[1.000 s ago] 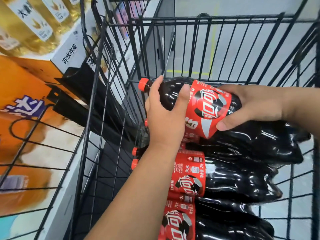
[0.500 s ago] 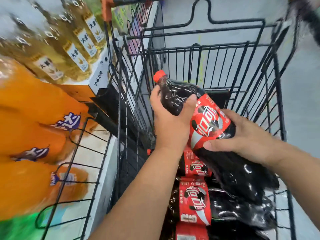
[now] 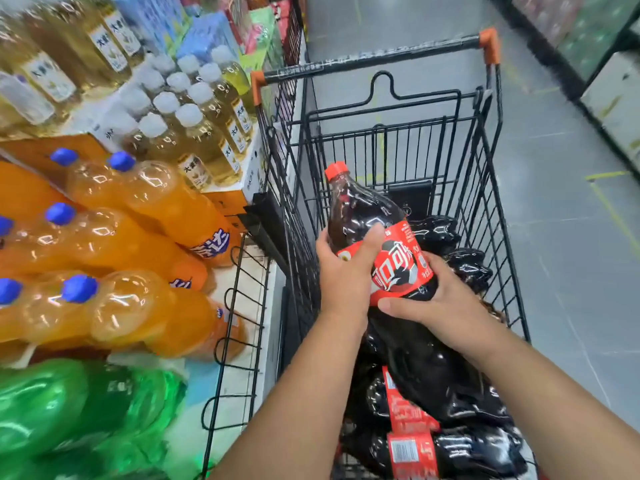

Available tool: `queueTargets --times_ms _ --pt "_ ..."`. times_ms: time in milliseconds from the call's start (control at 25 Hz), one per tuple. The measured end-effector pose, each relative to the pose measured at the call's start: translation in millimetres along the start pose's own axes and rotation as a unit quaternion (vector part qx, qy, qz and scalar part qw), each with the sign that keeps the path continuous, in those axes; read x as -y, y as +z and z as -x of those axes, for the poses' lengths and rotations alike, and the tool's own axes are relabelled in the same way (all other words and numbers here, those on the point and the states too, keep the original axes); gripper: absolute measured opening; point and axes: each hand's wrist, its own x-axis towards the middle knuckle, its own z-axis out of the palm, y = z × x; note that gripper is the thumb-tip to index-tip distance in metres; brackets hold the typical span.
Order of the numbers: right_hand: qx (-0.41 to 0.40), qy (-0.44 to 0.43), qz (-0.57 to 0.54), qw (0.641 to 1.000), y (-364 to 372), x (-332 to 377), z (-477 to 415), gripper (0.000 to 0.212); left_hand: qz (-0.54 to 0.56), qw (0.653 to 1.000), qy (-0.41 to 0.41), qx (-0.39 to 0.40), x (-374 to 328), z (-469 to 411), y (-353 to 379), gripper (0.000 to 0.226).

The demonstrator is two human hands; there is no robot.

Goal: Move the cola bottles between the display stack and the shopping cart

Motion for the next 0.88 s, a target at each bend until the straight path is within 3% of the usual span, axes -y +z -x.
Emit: queueTargets --times_ms 80,360,520,640,880 --pt "0.007 0.0 -0.004 1.0 8.6 0.2 26.0 0.073 0.0 1.0 -0.003 -0.007 -3.3 23.9 -8.6 0.076" --pt "0.107 -0.021 -0.009 0.994 13.5 1.5 91.7 0.075 -0.018 0.995 0.055 -0.079 -13.5 118.2 -29.2 0.072" --pt "0.151 -0.058 -0.01 0.987 6.8 3.0 129.8 0.058 -0.003 0.988 0.087 -0.131 -12.4 172.3 -31.7 0.071" --pt "0.192 -0.08 -0.004 0.978 0.4 0.9 153.9 0.061 0.009 0.981 0.105 -0.163 -8.3 209.2 -30.2 0.062" --pt "0.258 -0.123 0.043 0.957 12.1 -4.6 193.5 0.083 0.073 0.951 0.181 -0.24 1.9 271.4 -50.0 0.091"
